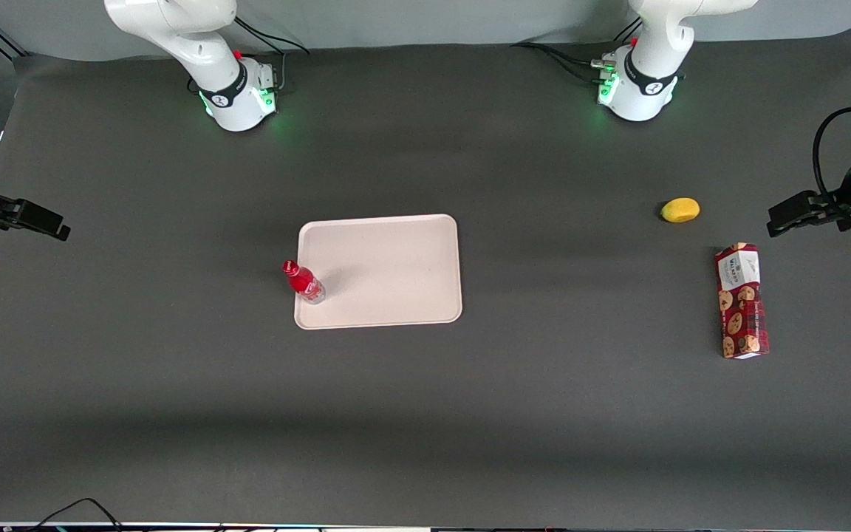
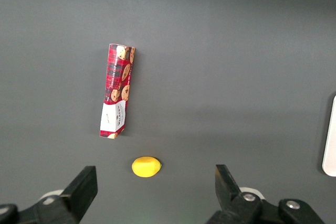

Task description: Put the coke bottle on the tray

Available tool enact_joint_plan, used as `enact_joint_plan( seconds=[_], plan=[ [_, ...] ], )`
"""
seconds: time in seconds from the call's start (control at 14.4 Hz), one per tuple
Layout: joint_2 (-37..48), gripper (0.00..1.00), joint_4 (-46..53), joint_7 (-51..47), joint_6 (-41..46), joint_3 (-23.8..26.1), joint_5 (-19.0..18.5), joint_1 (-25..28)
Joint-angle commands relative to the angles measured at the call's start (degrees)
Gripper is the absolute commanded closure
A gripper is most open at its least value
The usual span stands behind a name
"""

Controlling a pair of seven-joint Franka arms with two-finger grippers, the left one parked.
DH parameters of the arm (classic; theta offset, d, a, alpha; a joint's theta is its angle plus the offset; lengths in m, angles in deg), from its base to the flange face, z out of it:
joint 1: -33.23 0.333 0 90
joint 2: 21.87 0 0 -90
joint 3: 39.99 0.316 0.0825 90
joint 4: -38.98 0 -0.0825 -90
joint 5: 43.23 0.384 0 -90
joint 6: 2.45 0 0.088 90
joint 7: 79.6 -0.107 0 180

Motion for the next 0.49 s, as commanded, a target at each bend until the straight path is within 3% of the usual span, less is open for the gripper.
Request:
enact_joint_plan(
  seconds=[0.0, 0.42],
  plan=[
    [0.2, 0.0, 0.9, 0.9, 0.4, 0.0, -0.6, 0.4],
    [-0.5, 0.0, 2.3, 0.8, 0.8, -0.1, -1.2, 0.5]
  ],
)
